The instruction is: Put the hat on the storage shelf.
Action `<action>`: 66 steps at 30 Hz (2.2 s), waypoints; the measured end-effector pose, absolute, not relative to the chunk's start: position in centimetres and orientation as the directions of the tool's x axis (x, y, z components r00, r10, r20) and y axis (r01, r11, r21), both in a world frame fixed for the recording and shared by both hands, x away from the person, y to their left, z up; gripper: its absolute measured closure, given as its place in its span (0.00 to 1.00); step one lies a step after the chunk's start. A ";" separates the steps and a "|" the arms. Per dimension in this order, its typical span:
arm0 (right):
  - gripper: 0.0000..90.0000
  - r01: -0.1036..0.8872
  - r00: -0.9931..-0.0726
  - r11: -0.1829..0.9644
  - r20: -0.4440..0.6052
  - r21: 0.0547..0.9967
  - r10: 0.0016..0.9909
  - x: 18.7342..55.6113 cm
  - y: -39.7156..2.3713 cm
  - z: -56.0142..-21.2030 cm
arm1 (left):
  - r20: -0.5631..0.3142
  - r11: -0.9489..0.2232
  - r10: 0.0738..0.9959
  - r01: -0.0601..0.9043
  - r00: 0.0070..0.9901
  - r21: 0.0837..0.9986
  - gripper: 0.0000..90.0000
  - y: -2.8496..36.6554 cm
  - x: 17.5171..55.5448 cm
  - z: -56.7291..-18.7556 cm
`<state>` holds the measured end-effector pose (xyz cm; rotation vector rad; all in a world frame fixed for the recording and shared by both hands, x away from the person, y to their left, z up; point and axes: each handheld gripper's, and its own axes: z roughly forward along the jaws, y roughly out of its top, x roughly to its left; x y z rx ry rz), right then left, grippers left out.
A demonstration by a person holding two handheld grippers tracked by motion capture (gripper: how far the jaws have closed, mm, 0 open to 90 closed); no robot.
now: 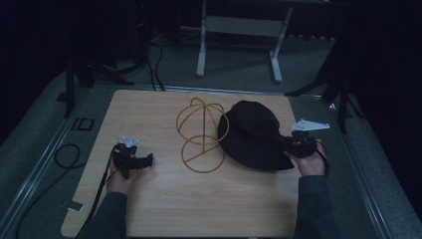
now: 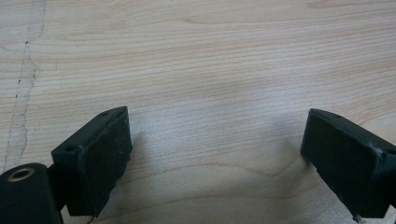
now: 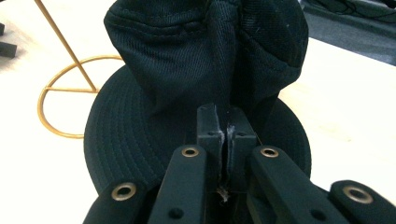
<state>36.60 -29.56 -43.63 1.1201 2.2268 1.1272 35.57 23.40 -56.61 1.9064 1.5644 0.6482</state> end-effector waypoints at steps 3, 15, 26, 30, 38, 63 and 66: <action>0.97 0.473 -0.593 0.346 0.003 0.810 0.805 36.6 -29.7 -43.4 | 0.006 -0.141 0.981 0.698 0.193 0.702 0.10 23.4 35.6 -56.6; 0.97 0.467 -0.577 0.328 0.002 0.821 0.816 36.7 -30.2 -42.4 | 0.006 -0.141 0.981 0.698 0.193 0.702 0.10 23.4 35.6 -56.6; 0.97 0.455 -0.576 0.315 0.005 0.833 0.818 36.8 -30.6 -41.6 | 0.006 -0.141 0.981 0.698 0.193 0.702 0.10 23.4 35.6 -56.6; 0.97 0.447 -0.577 0.298 0.018 0.843 0.817 36.8 -30.8 -41.1 | 0.004 -0.139 0.982 0.698 0.191 0.703 0.10 23.4 35.6 -56.6; 0.97 0.433 -0.573 0.280 0.022 0.857 0.819 36.8 -31.1 -40.1 | 0.007 -0.142 0.981 0.698 0.193 0.702 0.10 23.4 35.6 -56.6; 0.97 0.387 -0.601 0.286 0.005 0.876 0.799 37.3 -32.2 -37.1 | 0.005 -0.142 0.981 0.699 0.195 0.701 0.10 23.4 35.6 -56.6; 0.97 0.381 -0.606 0.283 0.006 0.880 0.795 37.5 -32.2 -36.9 | 0.005 -0.144 0.980 0.699 0.197 0.700 0.10 23.4 35.6 -56.6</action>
